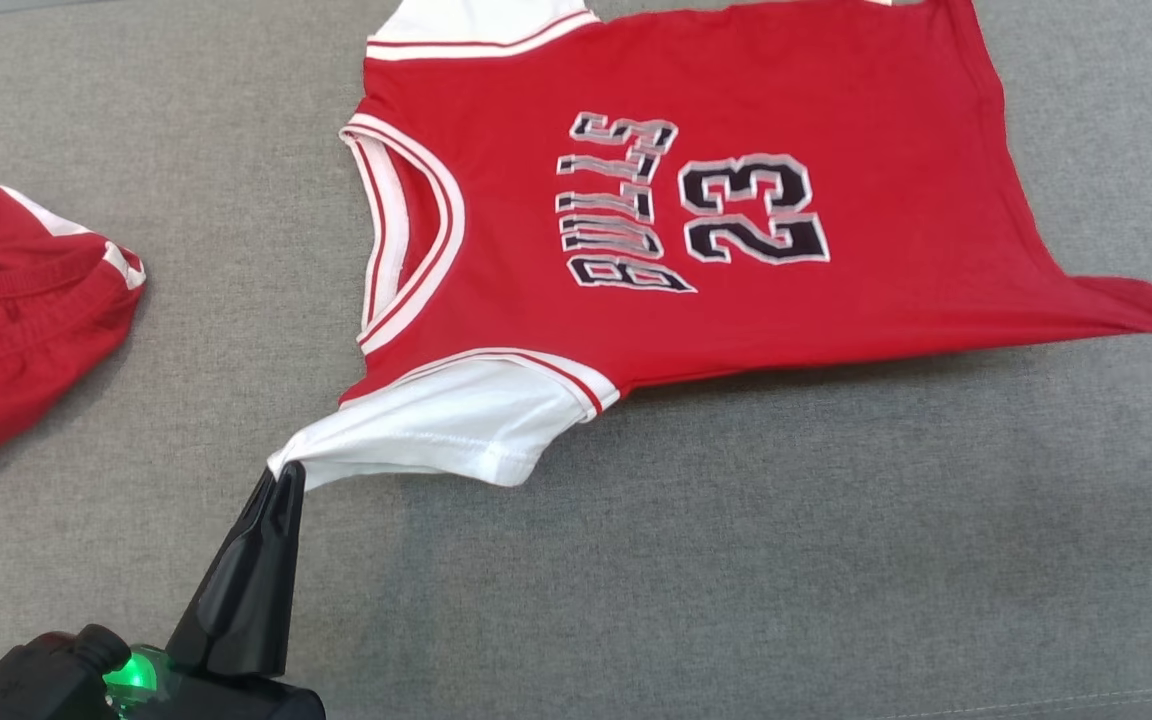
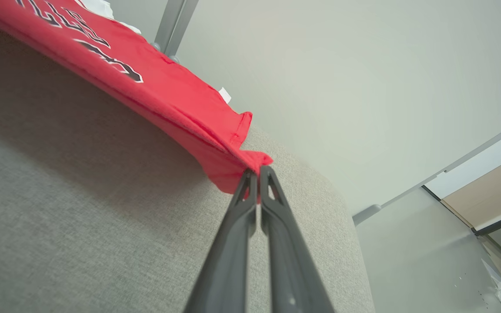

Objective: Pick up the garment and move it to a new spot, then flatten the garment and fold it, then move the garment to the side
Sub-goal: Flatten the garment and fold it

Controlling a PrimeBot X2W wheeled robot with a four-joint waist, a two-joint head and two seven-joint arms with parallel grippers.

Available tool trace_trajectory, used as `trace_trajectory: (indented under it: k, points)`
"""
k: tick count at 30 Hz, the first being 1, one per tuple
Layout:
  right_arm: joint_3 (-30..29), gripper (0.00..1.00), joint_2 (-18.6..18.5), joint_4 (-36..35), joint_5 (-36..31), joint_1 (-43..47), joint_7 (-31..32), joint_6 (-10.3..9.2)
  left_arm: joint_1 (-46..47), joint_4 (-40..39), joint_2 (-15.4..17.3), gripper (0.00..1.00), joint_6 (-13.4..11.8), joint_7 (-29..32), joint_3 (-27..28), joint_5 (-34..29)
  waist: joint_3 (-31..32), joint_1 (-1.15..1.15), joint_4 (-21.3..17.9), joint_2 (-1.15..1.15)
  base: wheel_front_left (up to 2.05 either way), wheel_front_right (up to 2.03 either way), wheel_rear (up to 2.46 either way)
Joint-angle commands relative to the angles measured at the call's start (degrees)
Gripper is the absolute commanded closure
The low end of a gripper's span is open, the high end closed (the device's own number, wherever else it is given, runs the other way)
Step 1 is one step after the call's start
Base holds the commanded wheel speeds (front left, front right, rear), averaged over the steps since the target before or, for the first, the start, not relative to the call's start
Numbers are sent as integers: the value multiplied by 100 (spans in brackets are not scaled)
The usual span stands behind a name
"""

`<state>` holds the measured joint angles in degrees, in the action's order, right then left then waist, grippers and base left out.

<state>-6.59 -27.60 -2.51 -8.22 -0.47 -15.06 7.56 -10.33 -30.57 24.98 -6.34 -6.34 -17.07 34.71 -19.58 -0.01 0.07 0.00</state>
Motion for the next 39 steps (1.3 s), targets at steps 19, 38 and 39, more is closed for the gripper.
trace_trajectory:
  k: [19,38,39]
  points:
    - [613,100,36,614,332,-761,512,-14,1760,948,-384,100,135,485,-441,-156,-243,1,-89,0,0,0,0]
    - [1022,100,-45,1550,237,-2328,406,-14,3771,2628,-641,100,396,327,-304,-240,-1149,1,-50,0,0,0,0]
    - [1059,100,-54,1612,223,-2417,381,-14,3866,2734,-636,100,410,317,-312,-280,-1184,1,-50,0,0,0,0]
